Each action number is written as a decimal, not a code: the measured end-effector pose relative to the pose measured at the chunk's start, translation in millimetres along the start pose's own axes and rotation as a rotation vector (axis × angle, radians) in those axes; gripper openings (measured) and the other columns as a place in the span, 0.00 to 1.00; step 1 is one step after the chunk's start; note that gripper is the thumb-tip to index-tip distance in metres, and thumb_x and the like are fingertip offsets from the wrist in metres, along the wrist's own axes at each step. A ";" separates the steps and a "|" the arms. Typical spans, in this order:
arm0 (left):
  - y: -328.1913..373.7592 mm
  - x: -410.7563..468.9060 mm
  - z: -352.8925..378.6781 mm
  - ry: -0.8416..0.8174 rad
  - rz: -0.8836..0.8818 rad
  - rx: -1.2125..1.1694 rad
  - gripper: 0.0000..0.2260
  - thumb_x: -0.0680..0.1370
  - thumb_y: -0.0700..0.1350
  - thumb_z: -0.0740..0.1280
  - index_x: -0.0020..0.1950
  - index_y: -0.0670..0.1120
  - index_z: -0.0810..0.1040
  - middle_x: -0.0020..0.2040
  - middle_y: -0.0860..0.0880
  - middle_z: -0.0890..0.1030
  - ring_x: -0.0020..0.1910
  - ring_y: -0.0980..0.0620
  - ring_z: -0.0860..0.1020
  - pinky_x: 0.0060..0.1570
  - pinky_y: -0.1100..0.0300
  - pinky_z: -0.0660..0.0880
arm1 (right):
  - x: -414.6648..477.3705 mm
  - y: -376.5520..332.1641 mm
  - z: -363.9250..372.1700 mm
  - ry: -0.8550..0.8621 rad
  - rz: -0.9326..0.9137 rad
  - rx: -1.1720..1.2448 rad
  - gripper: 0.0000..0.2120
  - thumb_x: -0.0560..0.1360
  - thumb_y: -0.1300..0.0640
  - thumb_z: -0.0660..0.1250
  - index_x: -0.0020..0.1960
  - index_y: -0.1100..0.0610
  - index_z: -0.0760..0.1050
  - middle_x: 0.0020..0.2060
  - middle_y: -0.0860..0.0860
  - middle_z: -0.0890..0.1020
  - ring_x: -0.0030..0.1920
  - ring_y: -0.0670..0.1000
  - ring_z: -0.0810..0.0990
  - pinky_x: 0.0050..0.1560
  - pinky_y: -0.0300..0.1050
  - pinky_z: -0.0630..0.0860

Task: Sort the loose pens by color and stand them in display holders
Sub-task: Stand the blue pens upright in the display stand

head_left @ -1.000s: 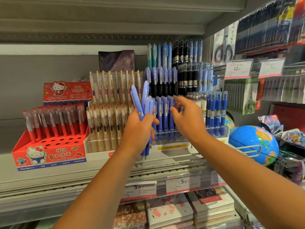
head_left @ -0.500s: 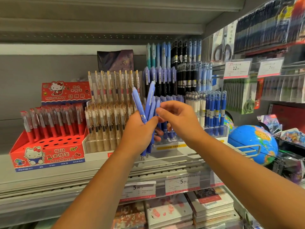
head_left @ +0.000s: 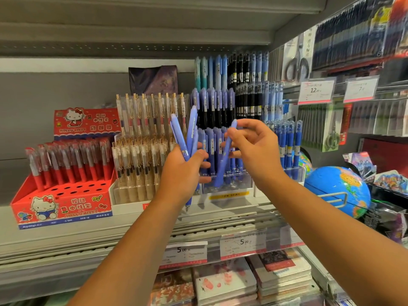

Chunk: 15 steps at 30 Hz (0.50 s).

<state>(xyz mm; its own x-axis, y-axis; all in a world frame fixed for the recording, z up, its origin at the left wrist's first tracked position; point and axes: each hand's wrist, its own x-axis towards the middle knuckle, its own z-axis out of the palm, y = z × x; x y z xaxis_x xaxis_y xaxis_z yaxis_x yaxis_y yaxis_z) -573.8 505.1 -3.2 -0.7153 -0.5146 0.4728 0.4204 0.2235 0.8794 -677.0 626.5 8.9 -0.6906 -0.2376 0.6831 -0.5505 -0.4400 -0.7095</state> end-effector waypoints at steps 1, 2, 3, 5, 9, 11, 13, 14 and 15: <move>-1.9 0.9 -0.6 0.010 0.005 0.021 0.04 0.81 0.41 0.65 0.55 0.48 0.77 0.45 0.46 0.80 0.38 0.54 0.79 0.34 0.53 0.83 | 0.9 1.0 -1.4 0.041 -0.049 -0.050 0.07 0.77 0.60 0.70 0.54 0.56 0.76 0.44 0.57 0.84 0.40 0.53 0.85 0.35 0.44 0.81; -3.4 1.6 -1.2 0.013 0.015 0.046 0.05 0.81 0.42 0.65 0.57 0.49 0.77 0.43 0.47 0.78 0.36 0.55 0.78 0.34 0.54 0.83 | 1.8 2.1 -2.5 0.078 -0.098 -0.100 0.06 0.77 0.60 0.70 0.53 0.55 0.76 0.44 0.55 0.83 0.39 0.53 0.85 0.35 0.45 0.82; -4.6 2.0 -2.1 0.013 0.028 0.068 0.06 0.82 0.43 0.65 0.57 0.50 0.77 0.41 0.48 0.77 0.34 0.57 0.76 0.34 0.56 0.82 | 3.1 3.0 -3.7 0.110 -0.142 -0.140 0.06 0.77 0.59 0.70 0.54 0.54 0.75 0.45 0.52 0.82 0.38 0.53 0.85 0.35 0.47 0.82; -4.8 1.2 -3.2 0.002 0.043 0.097 0.06 0.82 0.46 0.65 0.57 0.48 0.78 0.38 0.49 0.76 0.30 0.58 0.74 0.34 0.60 0.80 | 6.5 5.1 -6.5 0.151 -0.208 -0.199 0.07 0.78 0.58 0.69 0.55 0.53 0.74 0.46 0.48 0.81 0.39 0.53 0.85 0.37 0.53 0.83; -4.0 -0.3 -2.5 -0.055 0.058 0.158 0.07 0.82 0.47 0.63 0.47 0.50 0.77 0.40 0.58 0.81 0.30 0.57 0.73 0.38 0.58 0.77 | 14.4 6.7 -12.0 0.218 -0.308 -0.324 0.11 0.78 0.56 0.68 0.60 0.54 0.74 0.47 0.47 0.80 0.42 0.54 0.85 0.42 0.57 0.82; -2.1 -1.8 -2.0 -0.075 0.077 0.158 0.07 0.83 0.46 0.62 0.47 0.50 0.78 0.40 0.60 0.82 0.30 0.57 0.75 0.36 0.63 0.77 | 16.2 7.8 -13.2 0.241 -0.350 -0.372 0.09 0.78 0.55 0.69 0.58 0.52 0.75 0.49 0.50 0.80 0.42 0.54 0.84 0.42 0.57 0.82; 0.0 -3.5 -1.6 -0.090 0.081 0.117 0.06 0.83 0.45 0.61 0.52 0.49 0.78 0.41 0.55 0.83 0.31 0.56 0.76 0.36 0.65 0.77 | 16.8 9.5 -13.7 0.264 -0.377 -0.441 0.08 0.78 0.54 0.69 0.56 0.50 0.75 0.49 0.50 0.80 0.40 0.51 0.83 0.40 0.55 0.81; 0.7 -3.9 -1.5 -0.097 0.081 0.110 0.06 0.83 0.45 0.61 0.55 0.49 0.78 0.42 0.53 0.83 0.32 0.55 0.77 0.36 0.64 0.78 | 17.2 10.6 -13.9 0.270 -0.384 -0.481 0.08 0.78 0.53 0.69 0.56 0.50 0.75 0.48 0.50 0.80 0.39 0.50 0.82 0.39 0.54 0.81; 1.1 -4.3 -1.4 -0.104 0.081 0.115 0.07 0.83 0.45 0.61 0.58 0.49 0.77 0.42 0.52 0.83 0.32 0.54 0.78 0.37 0.61 0.79 | 17.6 11.8 -13.8 0.267 -0.382 -0.516 0.08 0.78 0.52 0.69 0.56 0.51 0.76 0.47 0.49 0.80 0.38 0.49 0.82 0.39 0.54 0.81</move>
<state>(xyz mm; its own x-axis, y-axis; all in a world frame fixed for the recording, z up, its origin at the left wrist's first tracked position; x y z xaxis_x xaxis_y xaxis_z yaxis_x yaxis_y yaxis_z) -569.5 506.5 -4.4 -0.7381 -0.4045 0.5401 0.4165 0.3566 0.8363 -702.2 629.1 10.2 -0.4590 0.1021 0.8826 -0.8851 0.0332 -0.4642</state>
